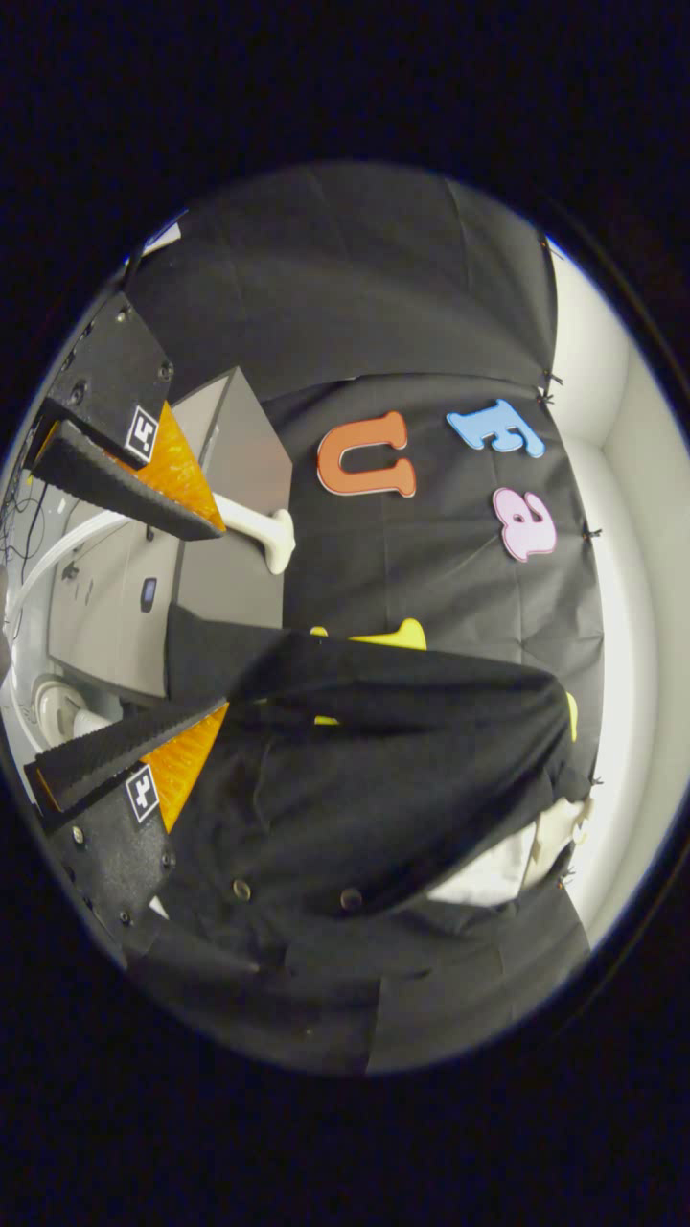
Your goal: Iron the clothes twice with a garment steamer, once on the left side and once on the right side.
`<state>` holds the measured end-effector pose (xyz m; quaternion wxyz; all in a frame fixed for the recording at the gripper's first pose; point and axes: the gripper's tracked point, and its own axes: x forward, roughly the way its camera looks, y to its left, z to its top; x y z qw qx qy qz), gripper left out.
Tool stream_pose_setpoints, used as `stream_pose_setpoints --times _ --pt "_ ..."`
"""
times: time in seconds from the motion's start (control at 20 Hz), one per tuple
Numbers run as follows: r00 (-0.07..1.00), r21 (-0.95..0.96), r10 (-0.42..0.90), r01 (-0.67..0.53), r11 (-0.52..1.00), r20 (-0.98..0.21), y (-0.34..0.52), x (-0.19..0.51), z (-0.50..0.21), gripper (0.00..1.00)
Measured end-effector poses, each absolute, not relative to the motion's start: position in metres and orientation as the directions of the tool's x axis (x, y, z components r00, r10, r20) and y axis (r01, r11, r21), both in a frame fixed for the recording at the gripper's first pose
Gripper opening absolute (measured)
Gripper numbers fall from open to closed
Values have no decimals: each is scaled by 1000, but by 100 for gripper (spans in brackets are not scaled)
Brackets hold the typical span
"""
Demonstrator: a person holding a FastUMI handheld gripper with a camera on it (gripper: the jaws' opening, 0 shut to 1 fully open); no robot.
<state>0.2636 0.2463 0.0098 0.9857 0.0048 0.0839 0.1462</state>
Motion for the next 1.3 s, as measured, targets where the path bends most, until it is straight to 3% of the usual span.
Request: stream_pose_setpoints --times 0.4,0.95,1.05,1.3 --pt "864 65 379 -380 923 -331 371 385 -26 99" --pt "796 38 304 -335 941 -524 427 474 -81 95" --pt "779 39 305 -340 940 -547 436 471 -87 87" --pt "770 42 251 -281 959 -586 429 483 -90 55"
